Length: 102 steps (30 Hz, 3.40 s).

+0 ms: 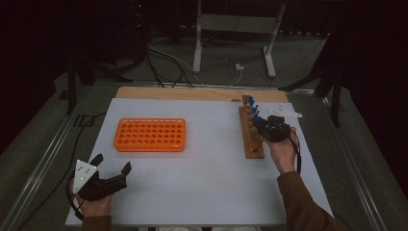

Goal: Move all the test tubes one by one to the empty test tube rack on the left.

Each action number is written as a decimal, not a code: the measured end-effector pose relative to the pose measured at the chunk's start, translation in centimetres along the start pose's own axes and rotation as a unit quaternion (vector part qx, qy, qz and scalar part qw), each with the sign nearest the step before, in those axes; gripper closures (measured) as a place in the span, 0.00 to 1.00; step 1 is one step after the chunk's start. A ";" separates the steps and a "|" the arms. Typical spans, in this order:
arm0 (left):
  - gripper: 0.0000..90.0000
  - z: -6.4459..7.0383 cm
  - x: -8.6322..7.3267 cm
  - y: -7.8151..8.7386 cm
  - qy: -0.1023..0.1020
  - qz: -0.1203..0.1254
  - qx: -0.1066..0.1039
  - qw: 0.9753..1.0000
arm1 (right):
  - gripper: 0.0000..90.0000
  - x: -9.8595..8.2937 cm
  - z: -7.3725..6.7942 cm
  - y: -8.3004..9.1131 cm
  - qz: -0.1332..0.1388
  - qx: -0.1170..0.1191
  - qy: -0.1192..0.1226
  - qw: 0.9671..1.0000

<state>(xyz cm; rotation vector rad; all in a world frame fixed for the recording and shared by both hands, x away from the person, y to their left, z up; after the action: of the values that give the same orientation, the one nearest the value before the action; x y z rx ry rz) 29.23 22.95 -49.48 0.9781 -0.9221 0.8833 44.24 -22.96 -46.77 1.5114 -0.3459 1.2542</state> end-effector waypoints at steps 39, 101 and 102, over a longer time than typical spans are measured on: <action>0.02 9.8 4.4 -7.4 -0.089 -0.065 -0.115 0.987 | 0.85 5.2 -6.1 2.7 0.032 0.088 0.042 0.995; 0.87 18.6 2.0 -13.5 -0.128 -0.097 -0.194 0.968 | 0.18 6.7 -11.6 3.7 0.079 0.154 0.061 0.983; 0.87 18.3 2.1 -13.5 -0.125 -0.095 -0.191 0.969 | 0.16 6.5 -11.3 3.8 0.079 0.150 0.062 0.984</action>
<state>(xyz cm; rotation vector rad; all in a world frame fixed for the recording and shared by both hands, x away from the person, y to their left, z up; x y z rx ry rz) 38.12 2.10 -46.28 0.8348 -1.1416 0.4021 38.12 -12.25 -41.03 1.6722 -0.2041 1.5746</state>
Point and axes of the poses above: each handheld gripper's, and its own axes: y roughly backward along the jaws, x roughly out of its top, z roughly to its right, the point moved 8 cm from there along -y, roughly forward along the jaws, and after that the axes turned 11 degrees about y, right-handed, at the moved point
